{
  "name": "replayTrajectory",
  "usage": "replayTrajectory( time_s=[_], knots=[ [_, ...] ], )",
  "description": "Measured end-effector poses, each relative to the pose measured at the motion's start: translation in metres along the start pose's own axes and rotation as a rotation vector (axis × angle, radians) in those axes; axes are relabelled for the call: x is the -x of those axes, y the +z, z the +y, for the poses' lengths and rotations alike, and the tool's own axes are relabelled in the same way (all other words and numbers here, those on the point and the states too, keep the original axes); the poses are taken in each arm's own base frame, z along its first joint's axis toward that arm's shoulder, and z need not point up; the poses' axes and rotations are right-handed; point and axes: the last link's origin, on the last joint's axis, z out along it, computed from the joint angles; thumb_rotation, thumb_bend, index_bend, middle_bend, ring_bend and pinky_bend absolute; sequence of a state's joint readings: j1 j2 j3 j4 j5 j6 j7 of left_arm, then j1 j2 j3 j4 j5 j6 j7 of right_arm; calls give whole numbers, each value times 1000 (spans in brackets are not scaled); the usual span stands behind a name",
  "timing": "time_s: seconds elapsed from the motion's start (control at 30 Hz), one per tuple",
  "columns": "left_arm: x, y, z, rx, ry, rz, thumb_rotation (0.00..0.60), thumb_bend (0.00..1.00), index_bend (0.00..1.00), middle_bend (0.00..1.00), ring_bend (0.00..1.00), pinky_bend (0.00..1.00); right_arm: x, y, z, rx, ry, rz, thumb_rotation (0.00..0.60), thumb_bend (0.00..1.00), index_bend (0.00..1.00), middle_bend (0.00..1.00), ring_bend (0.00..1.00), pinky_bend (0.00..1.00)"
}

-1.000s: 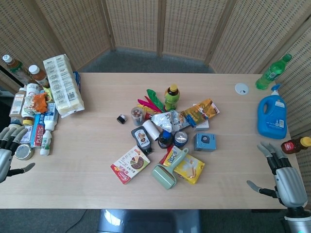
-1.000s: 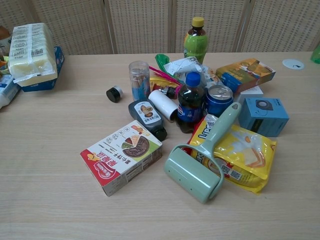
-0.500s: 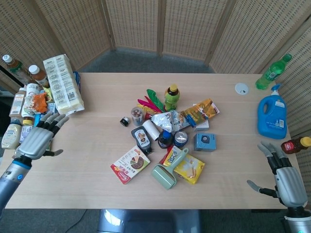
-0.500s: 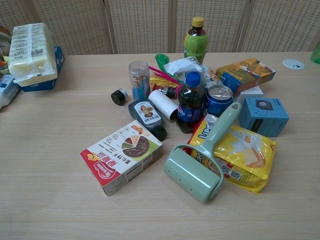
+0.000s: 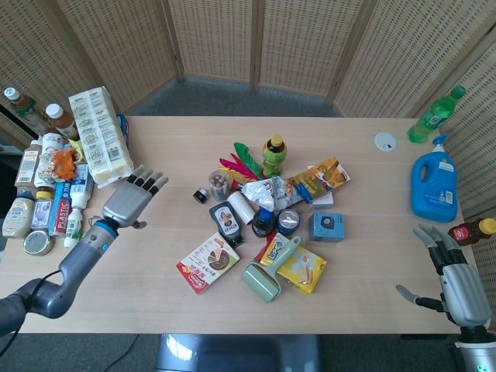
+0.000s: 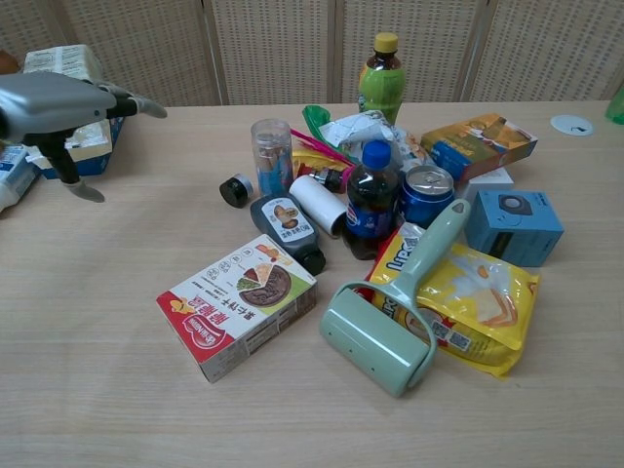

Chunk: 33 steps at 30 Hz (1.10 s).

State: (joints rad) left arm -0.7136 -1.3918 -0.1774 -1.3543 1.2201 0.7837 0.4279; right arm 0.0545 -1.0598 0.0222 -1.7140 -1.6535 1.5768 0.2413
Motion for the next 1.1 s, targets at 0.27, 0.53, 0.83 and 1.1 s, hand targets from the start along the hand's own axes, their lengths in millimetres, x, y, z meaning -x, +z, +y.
replayTrajectory(
  time_s=[0.27,0.53,0.83,1.1],
  knots=[
    [8,43,34,-11,43,-34,600,0,18,0,0,0,-1,2,5,17,11,-1,600,0,0,0,0,0],
    [13,73,62,-18,54,-48,600,0,38,0,0,0,-3,5,10,28,21,-2,600,0,0,0,0,0],
    [21,91,70,-33,64,-61,600,0,50,0,0,0,-4,7,12,34,24,9,600,0,0,0,0,0],
    [24,107,70,-51,73,-71,600,0,66,0,0,0,-3,9,13,39,22,14,600,0,0,0,0,0]
  ],
)
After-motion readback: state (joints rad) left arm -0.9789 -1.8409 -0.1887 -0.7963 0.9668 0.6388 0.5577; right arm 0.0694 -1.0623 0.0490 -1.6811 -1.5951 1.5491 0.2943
